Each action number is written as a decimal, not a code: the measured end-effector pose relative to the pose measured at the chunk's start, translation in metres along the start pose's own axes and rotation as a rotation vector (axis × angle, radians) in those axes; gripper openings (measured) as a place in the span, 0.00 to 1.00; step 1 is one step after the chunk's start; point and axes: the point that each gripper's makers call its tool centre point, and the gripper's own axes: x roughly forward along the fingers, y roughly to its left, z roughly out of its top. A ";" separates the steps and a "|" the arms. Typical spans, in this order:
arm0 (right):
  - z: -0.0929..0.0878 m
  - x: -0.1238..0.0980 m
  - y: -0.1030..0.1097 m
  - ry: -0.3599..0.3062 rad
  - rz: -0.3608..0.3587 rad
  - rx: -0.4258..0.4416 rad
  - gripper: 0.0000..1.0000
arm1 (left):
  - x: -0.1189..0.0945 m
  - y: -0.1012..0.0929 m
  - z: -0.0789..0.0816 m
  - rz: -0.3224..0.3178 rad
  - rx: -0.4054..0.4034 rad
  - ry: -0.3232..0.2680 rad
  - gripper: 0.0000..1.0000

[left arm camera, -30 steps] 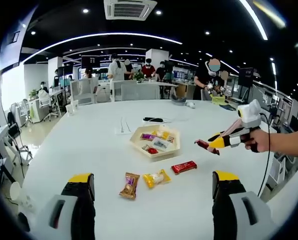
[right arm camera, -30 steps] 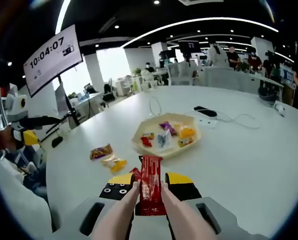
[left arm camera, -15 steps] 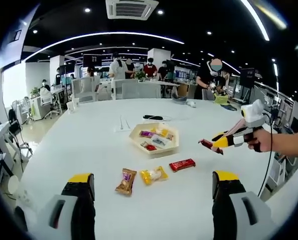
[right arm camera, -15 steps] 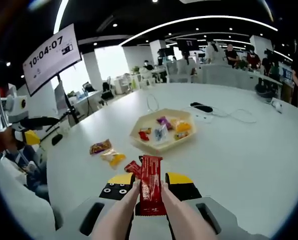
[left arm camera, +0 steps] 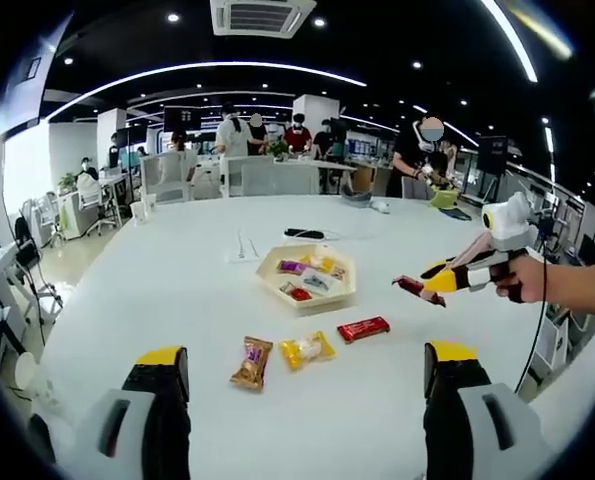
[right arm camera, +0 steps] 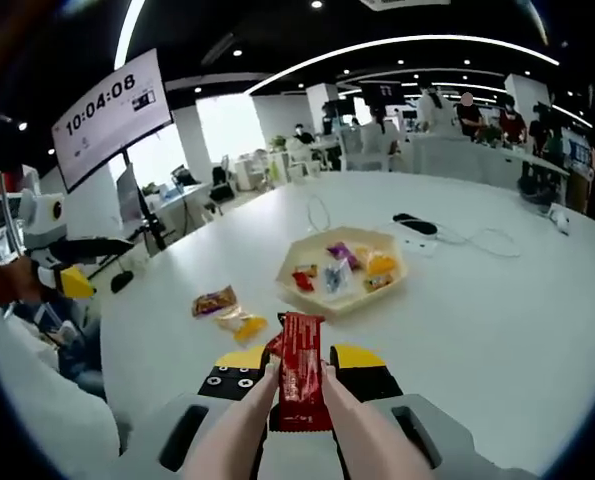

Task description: Place the target food into the container with the food tongs after gripping and lifting it, then release it inside without dropping or visibly crushing the food.

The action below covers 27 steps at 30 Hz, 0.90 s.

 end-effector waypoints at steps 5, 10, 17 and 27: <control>-0.003 0.000 0.004 0.017 0.010 -0.022 0.23 | -0.002 -0.002 0.002 0.014 0.000 -0.026 0.98; 0.000 -0.003 0.005 0.021 0.004 -0.025 0.23 | -0.003 -0.005 -0.006 0.011 0.002 -0.011 0.97; 0.000 -0.006 0.003 0.011 0.000 -0.023 0.22 | 0.004 -0.007 -0.003 0.000 0.007 -0.028 0.97; -0.051 -0.021 -0.011 0.125 -0.062 -0.036 0.25 | -0.008 -0.008 -0.009 -0.001 -0.014 -0.022 0.97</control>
